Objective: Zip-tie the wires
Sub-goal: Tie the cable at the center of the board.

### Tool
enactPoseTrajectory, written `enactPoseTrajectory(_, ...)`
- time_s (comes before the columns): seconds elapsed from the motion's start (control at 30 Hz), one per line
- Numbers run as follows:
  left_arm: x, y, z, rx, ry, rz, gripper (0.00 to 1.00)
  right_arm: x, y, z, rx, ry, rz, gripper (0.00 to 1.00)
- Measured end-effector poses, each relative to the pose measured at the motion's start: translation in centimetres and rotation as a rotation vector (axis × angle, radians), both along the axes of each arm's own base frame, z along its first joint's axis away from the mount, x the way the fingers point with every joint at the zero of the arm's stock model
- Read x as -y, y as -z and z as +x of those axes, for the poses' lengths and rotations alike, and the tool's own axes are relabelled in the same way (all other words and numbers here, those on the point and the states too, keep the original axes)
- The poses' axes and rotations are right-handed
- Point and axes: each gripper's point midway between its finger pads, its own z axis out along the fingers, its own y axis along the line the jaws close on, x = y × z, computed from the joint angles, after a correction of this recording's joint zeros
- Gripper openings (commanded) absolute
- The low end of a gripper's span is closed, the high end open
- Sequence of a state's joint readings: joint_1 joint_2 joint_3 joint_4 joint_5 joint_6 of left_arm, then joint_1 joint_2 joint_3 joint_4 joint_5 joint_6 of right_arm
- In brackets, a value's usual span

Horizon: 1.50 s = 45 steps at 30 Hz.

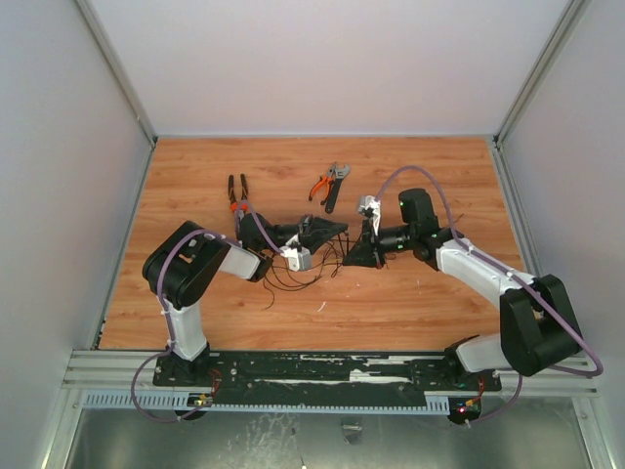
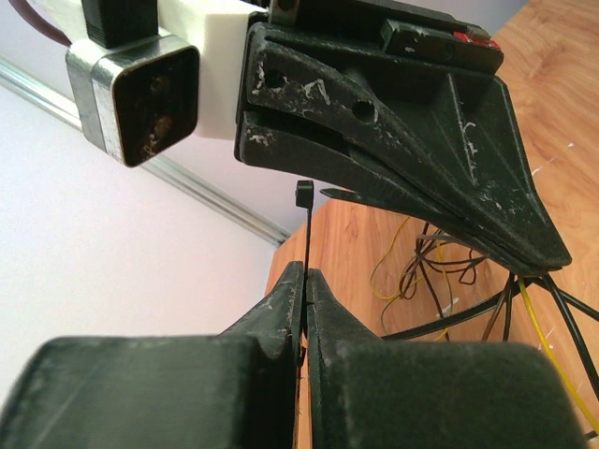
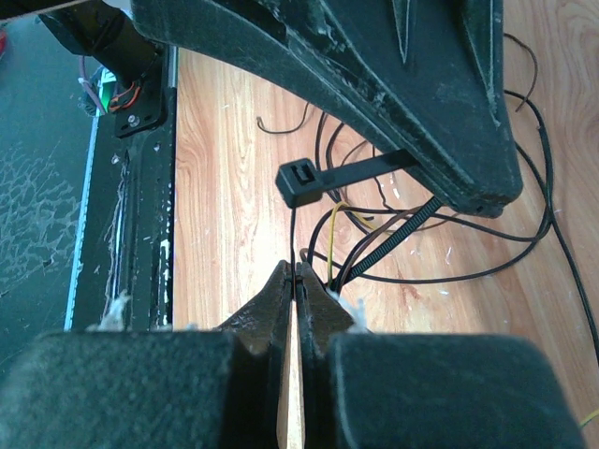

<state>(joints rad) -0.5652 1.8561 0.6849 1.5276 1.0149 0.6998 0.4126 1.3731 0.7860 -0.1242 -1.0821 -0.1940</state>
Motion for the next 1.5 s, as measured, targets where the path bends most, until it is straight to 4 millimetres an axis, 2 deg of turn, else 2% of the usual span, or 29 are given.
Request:
enactPoseTrajectory(0.17, 0.00, 0.03, -0.02, -0.005, 0.001, 0.001, 0.00, -0.03, 0.53, 0.05, -0.007, 0.004, -0.015, 0.00)
enactPoseTrajectory(1.5, 0.01, -0.01, -0.02, 0.000, 0.001, 0.000, 0.00, 0.05, 0.08, 0.07, 0.007, 0.002, -0.012, 0.00)
